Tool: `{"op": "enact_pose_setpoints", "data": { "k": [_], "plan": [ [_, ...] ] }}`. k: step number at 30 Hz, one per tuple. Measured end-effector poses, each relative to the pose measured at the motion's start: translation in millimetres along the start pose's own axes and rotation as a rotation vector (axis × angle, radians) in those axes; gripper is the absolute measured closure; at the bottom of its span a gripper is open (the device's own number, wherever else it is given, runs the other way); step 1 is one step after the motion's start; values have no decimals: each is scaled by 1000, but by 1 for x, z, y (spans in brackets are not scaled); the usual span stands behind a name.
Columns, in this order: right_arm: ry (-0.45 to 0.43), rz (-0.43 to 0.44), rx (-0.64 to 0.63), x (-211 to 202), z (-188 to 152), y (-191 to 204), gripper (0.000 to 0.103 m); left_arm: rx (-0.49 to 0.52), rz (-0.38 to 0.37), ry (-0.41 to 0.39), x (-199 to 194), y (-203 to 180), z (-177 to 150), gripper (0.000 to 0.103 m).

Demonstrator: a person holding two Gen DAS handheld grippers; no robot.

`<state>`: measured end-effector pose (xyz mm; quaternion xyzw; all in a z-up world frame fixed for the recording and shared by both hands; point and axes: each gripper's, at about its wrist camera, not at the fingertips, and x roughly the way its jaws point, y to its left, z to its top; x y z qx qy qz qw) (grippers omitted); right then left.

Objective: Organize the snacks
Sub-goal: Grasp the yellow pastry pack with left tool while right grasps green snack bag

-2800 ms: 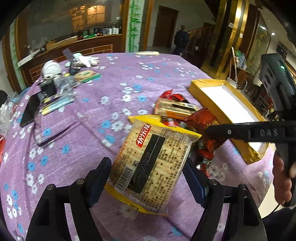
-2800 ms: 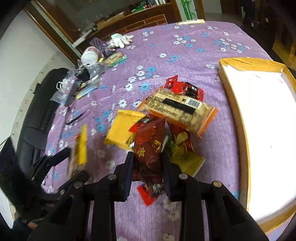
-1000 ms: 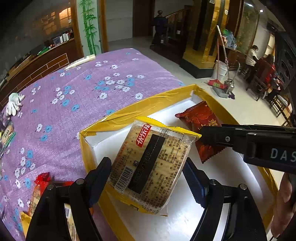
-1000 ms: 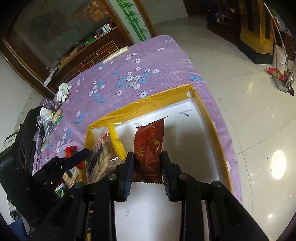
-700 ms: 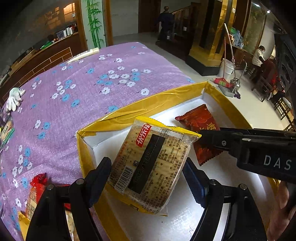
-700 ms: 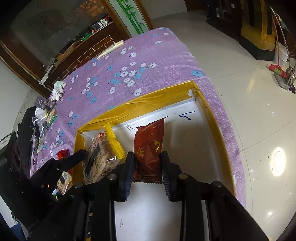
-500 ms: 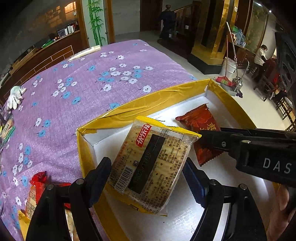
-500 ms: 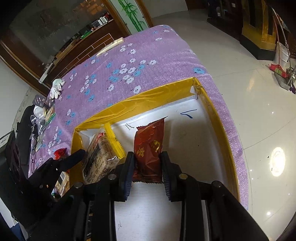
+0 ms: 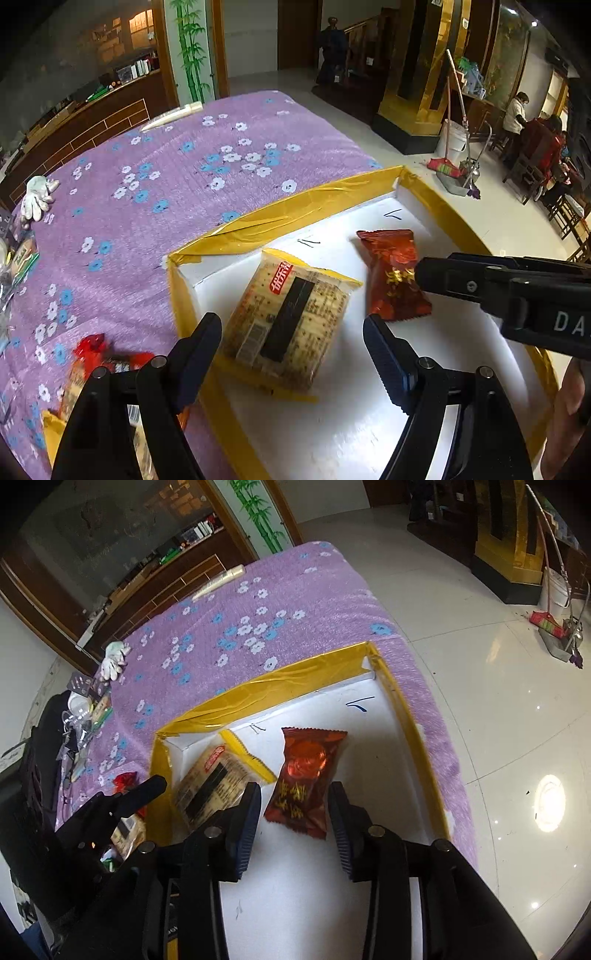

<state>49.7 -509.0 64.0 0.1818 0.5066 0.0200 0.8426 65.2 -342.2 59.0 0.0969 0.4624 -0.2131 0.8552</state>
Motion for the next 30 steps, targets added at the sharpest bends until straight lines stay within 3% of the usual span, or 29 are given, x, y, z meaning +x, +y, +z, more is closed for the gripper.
{"op": "enact_pose_setpoints", "data": {
  "k": [8, 14, 20, 25, 30],
  "plan": [
    [-31, 49, -39, -33, -35, 38, 66, 2, -3, -43, -41, 12, -25, 21],
    [-33, 90, -69, -44, -64, 77, 59, -11, 7, -74, -81, 41, -67, 21],
    [-36, 165, -109, -54, -96, 126, 59, -112, 27, -88, -118, 90, -124, 21],
    [77, 199, -227, -28, -141, 176, 58, -223, 62, -65, -136, 138, -172, 21],
    [152, 194, -271, -10, -159, 197, 58, -351, 108, -64, -139, 193, -175, 21]
  ]
}}
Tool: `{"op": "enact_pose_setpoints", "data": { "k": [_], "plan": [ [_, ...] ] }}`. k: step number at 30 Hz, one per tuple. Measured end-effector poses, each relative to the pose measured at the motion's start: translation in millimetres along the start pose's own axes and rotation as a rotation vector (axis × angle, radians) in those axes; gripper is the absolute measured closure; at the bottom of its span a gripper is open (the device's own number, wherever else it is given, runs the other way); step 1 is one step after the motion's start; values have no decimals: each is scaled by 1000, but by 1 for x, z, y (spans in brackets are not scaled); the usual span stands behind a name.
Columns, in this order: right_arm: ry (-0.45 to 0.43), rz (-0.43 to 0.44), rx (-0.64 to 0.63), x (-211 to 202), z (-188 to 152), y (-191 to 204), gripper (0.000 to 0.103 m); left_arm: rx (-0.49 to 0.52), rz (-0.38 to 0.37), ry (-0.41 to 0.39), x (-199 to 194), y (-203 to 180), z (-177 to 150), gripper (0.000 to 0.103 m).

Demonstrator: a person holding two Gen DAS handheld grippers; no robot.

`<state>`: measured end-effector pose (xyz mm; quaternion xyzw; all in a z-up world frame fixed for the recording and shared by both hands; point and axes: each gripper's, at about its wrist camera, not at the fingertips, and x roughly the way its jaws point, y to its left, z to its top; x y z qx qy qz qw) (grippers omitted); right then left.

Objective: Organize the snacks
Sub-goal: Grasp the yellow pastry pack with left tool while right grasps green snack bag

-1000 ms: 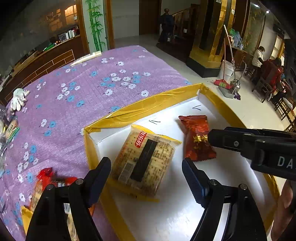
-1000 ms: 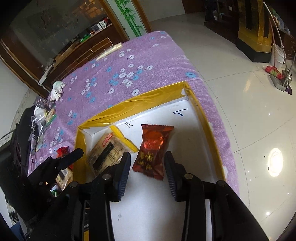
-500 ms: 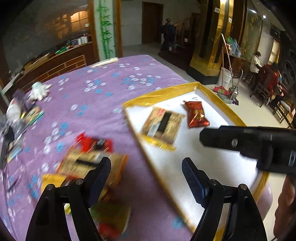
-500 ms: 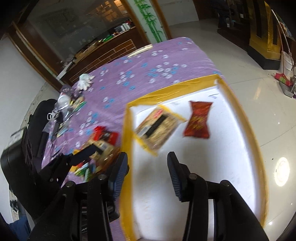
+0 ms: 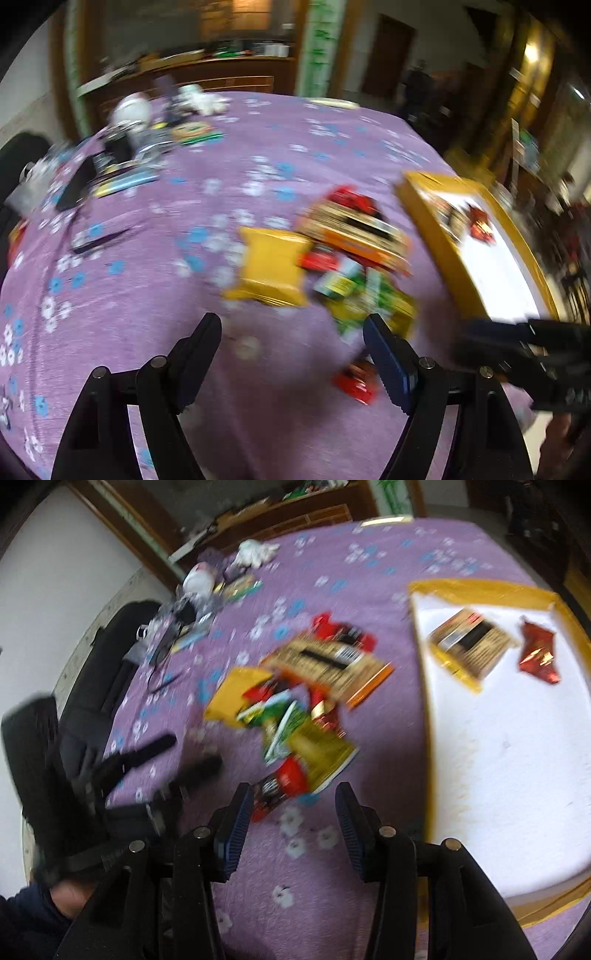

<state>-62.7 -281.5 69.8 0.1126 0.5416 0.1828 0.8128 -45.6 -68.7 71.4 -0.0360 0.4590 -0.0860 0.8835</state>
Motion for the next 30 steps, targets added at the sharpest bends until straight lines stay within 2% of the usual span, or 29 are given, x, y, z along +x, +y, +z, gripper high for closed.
{"op": "enact_pose_setpoints", "data": {
  "k": [6, 11, 13, 15, 16, 18, 19, 21, 26, 30],
  "plan": [
    [-18, -20, 19, -3, -1, -4, 57, -4, 24, 52, 36, 14, 30, 21],
    [-42, -43, 21, -15, -2, -16, 57, 54, 90, 129, 74, 4, 35, 21],
    [-56, -50, 27, -20, -2, -21, 56, 79, 90, 151, 87, 1, 35, 21],
    [-63, -48, 38, -23, -3, -27, 55, 92, 133, 157, 98, 0, 34, 20],
    [-63, -44, 42, -24, -3, -29, 55, 73, 127, 139, 100, 2, 33, 21],
    [-61, -35, 36, -21, -1, -28, 55, 79, 126, 121, 100, 2, 32, 23],
    [-60, -32, 29, -20, -1, -27, 55, 84, 122, 114, 99, 2, 31, 34],
    [-51, -20, -6, -15, 2, -20, 55, 98, 115, 107, 90, 0, 24, 49],
    [-2, -40, -158, 11, 14, 6, 55, 61, 72, 124, 62, 5, -10, 51],
    [52, -66, -218, 41, 31, 11, 55, 38, 52, 127, 46, 9, -30, 51]
  ]
}}
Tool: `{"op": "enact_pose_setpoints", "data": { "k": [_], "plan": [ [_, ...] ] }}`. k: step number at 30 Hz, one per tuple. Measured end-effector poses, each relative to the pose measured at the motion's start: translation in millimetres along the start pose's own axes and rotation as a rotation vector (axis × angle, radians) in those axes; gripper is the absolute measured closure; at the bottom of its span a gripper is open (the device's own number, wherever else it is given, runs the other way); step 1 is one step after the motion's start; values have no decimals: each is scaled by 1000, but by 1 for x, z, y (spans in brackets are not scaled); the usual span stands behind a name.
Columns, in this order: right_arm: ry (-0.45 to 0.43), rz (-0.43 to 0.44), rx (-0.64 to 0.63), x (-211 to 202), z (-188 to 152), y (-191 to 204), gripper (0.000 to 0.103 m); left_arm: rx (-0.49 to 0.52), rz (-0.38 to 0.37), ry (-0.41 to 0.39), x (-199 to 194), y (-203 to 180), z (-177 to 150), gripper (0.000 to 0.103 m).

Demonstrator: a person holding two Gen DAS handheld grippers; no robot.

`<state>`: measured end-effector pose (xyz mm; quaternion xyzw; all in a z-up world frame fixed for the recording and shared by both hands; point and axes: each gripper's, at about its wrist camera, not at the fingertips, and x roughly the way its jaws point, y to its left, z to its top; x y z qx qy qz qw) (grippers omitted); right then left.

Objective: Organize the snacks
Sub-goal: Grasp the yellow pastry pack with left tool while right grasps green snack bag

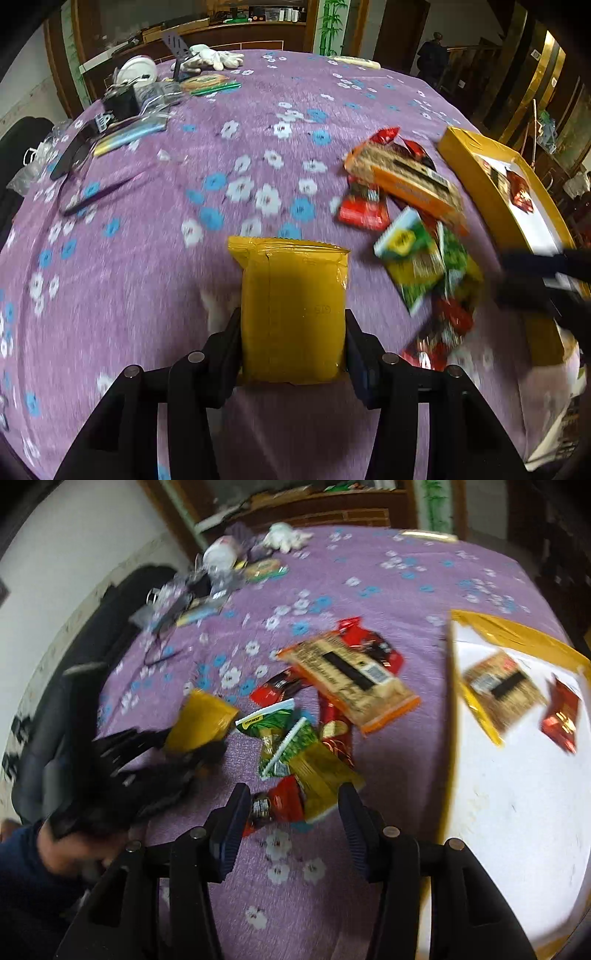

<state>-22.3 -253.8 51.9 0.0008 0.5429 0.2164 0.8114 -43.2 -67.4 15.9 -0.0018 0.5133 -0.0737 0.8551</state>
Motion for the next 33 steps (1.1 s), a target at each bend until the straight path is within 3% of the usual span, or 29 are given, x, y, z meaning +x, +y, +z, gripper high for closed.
{"op": "enact_pose_setpoints", "data": {
  "k": [4, 7, 8, 9, 10, 15, 18, 33],
  "plan": [
    [90, -34, -49, 31, 12, -1, 52, 8, 3, -3, -3, 1, -6, 51],
    [103, -55, -58, 38, 7, 0, 51, 18, 8, -4, -3, 0, -7, 51],
    [99, -64, -49, 37, 4, 0, 54, 17, 9, -6, -3, 0, -7, 50],
    [95, -80, -44, 35, 1, 0, 67, 16, 10, -9, -2, 0, -6, 48],
    [97, -78, -33, 34, -3, -1, 70, 17, 12, -11, 0, 0, -4, 46],
    [63, -43, 56, 16, -19, -9, 73, 32, 13, -41, 4, -1, 0, 50],
    [38, -29, 83, 8, -25, -8, 73, 12, -23, -55, 0, -1, 2, 51],
    [-157, 13, 221, -47, -38, -19, 73, 130, -147, -164, -39, -45, 11, 51]
  ]
}}
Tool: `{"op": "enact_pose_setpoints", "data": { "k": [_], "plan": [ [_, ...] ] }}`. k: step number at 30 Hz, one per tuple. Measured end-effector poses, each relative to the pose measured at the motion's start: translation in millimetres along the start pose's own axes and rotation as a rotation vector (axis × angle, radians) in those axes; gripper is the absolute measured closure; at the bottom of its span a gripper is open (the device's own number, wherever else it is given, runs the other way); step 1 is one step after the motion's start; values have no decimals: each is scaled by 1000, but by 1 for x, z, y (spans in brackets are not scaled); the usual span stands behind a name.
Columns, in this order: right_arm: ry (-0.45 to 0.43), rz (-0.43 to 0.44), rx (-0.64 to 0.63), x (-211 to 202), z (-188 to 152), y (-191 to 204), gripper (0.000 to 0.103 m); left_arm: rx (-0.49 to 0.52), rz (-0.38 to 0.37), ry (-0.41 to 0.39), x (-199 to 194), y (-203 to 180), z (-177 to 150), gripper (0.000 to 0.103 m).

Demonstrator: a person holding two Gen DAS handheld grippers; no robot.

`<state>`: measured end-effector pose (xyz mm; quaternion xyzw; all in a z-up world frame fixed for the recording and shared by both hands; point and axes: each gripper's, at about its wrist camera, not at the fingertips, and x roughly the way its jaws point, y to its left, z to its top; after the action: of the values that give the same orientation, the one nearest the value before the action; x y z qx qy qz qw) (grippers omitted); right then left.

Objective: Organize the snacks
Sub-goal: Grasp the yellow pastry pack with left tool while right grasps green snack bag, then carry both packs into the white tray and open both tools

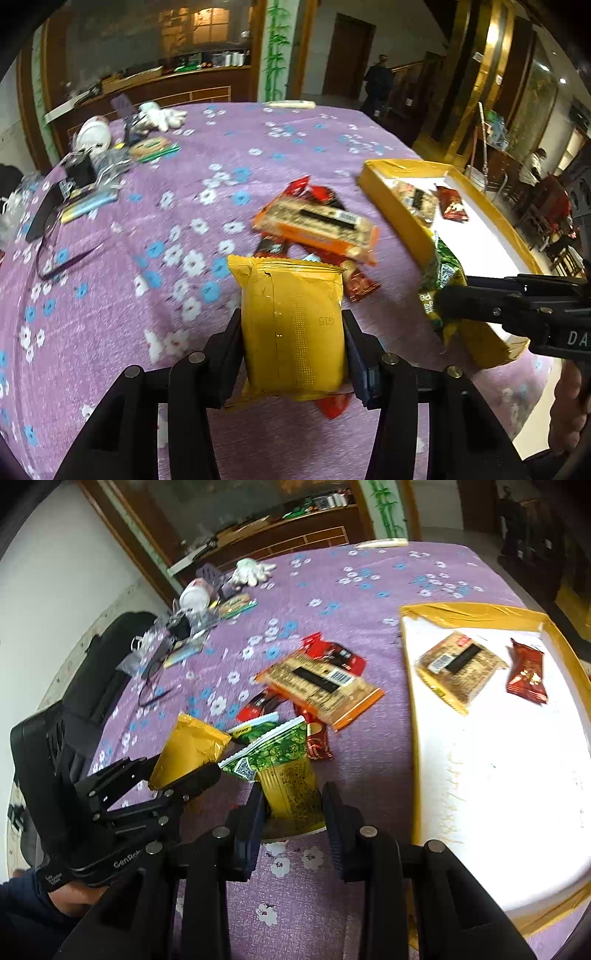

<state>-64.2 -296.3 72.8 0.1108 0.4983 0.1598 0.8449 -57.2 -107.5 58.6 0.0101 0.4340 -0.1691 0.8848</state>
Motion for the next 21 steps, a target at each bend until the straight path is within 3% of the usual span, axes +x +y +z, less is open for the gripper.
{"op": "enact_pose_setpoints", "data": {
  "k": [21],
  "plan": [
    [-151, -100, 234, -68, -17, -88, 73, 197, -168, 7, 14, -105, 41, 51]
  ]
}}
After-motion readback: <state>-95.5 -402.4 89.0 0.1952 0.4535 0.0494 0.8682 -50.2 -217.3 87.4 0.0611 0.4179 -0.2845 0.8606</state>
